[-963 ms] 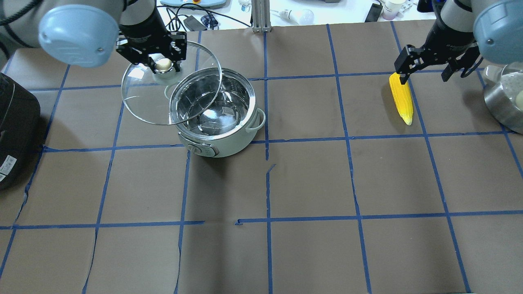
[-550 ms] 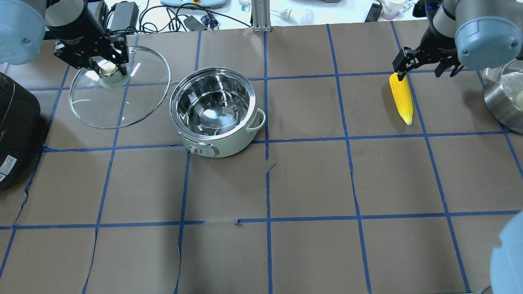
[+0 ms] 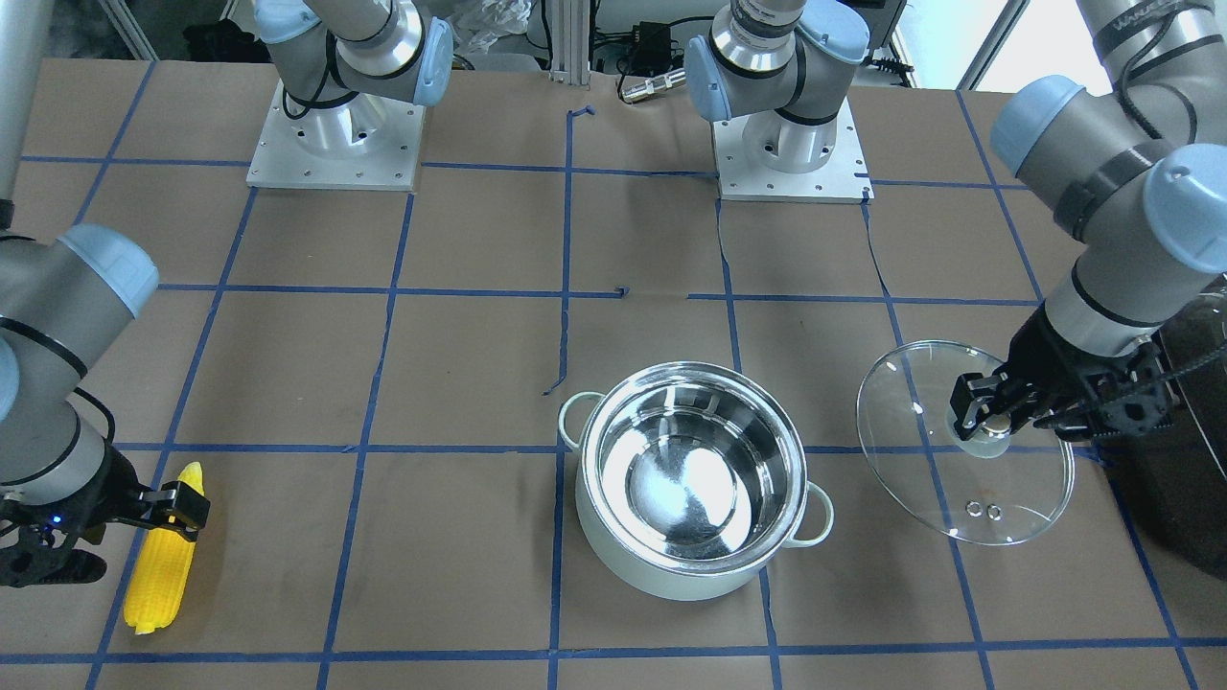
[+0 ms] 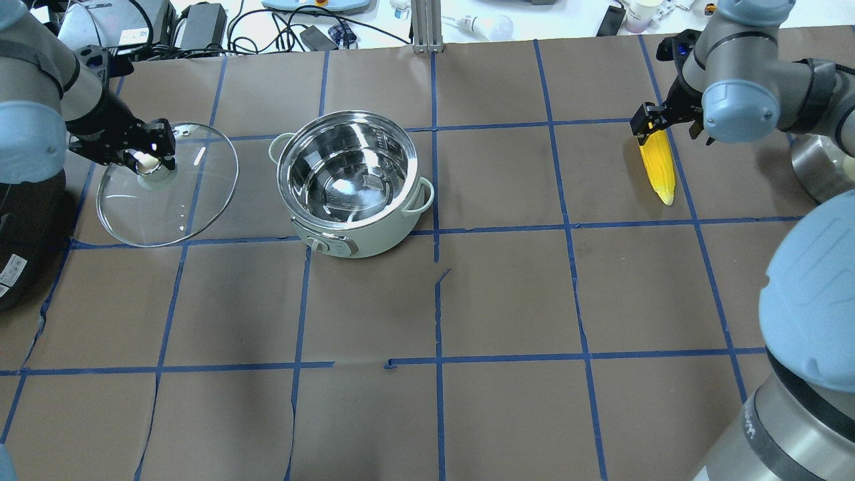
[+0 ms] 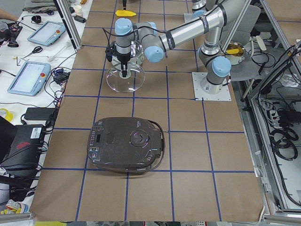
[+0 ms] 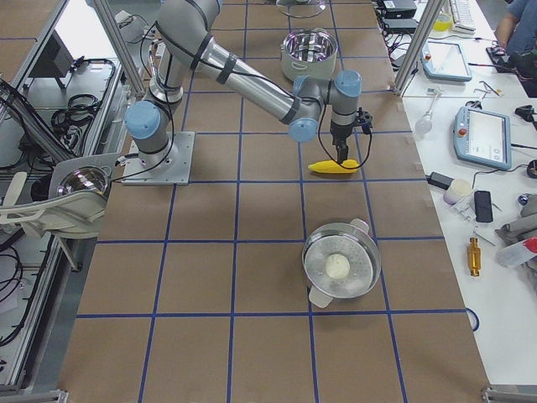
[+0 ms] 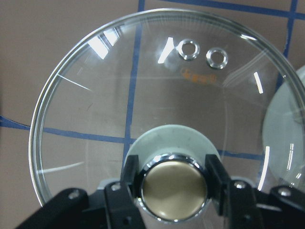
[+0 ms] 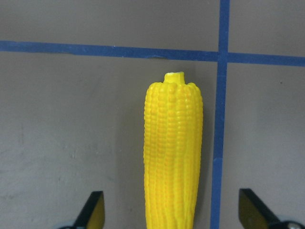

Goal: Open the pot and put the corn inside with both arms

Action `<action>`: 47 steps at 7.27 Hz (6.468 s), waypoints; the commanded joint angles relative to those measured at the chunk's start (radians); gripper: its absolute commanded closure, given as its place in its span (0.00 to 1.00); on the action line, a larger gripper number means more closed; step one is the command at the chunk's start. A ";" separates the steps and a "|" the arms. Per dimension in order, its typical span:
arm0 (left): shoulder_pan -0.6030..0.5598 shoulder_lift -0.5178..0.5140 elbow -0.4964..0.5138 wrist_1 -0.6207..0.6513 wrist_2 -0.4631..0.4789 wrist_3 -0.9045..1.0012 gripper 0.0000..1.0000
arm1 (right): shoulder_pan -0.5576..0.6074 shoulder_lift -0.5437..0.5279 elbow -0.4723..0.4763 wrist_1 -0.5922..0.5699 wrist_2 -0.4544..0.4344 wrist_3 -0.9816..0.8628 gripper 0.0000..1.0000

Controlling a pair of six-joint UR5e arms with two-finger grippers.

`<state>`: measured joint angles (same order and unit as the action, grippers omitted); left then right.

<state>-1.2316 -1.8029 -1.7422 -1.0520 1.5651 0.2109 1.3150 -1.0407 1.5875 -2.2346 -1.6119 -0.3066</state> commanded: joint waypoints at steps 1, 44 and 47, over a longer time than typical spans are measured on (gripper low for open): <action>0.012 -0.047 -0.085 0.109 0.007 0.047 0.93 | -0.002 0.071 -0.003 -0.053 0.000 -0.003 0.00; -0.373 0.206 0.279 -0.508 0.044 -0.374 0.00 | 0.260 -0.522 0.006 0.692 0.003 0.420 0.00; -0.374 0.212 0.280 -0.508 0.044 -0.375 0.00 | 0.260 -0.538 0.002 0.691 0.003 0.420 0.00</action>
